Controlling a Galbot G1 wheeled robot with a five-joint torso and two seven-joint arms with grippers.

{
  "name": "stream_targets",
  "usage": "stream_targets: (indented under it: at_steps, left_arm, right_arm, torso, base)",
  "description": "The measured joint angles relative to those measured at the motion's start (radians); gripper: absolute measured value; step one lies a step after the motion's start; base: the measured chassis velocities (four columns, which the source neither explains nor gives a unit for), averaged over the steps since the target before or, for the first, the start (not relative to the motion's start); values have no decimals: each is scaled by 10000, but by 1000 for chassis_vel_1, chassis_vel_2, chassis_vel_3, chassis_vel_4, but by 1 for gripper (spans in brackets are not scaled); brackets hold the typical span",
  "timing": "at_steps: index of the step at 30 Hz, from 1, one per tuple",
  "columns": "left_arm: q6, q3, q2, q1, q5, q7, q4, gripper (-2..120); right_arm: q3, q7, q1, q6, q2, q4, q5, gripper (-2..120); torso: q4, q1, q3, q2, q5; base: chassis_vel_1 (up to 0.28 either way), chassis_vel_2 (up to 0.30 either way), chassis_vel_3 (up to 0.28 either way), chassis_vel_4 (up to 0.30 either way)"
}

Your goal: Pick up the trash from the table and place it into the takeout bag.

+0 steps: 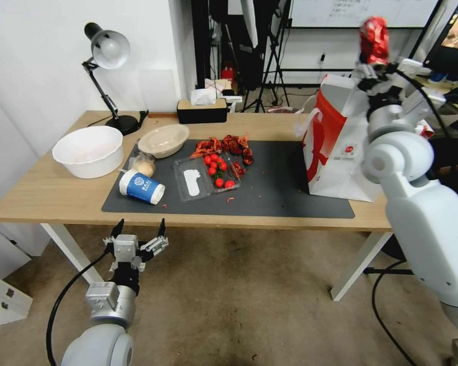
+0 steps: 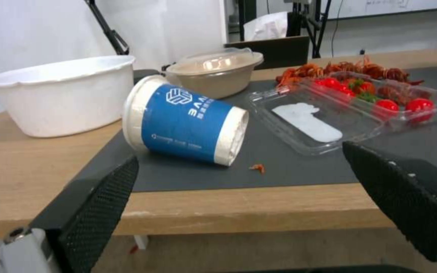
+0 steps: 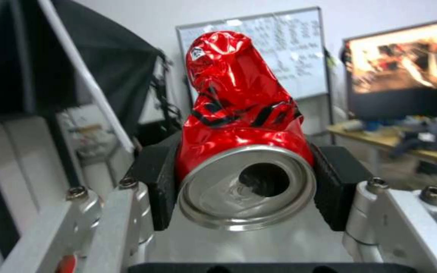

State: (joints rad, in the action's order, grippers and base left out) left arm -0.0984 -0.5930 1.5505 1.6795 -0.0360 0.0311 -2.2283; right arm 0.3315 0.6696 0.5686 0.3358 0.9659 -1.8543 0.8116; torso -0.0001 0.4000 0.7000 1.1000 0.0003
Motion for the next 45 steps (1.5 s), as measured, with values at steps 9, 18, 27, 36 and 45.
stream_targets:
  at_steps: [9,18,27,36,45]
  left_arm:
    - [56,-57,12,162,18,5,-150,100]
    - [94,-80,28,225,22,5,-199,100]
    - [135,-42,13,249,32,5,-204,100]
    - [161,-5,-66,206,34,16,-138,100]
    - [237,-18,-134,187,21,15,-12,100]
  right_arm:
    - [3,365,202,408,118,-69,50,75]
    - [76,-106,344,-64,90,-326,332,99]
    - [597,-3207,1967,-2523,-467,-1791,988,100]
    - [620,-5788,5712,-4508,-237,-3593,-1249,100]
    - [448,-5581,8432,-5431,1023,-3872,-4420,100]
  torso:
    - [2,0,0,0,-3]
    - [2,0,0,0,-2]
    - [0,0,0,0,-2]
    - [1,0,-1,0,-2]
    - [1,-1,-1,0,-2]
  base:
    - [0,0,0,0]
    - [0,0,0,0]
    - [0,0,0,0]
    - [0,0,0,0]
    - [0,0,0,0]
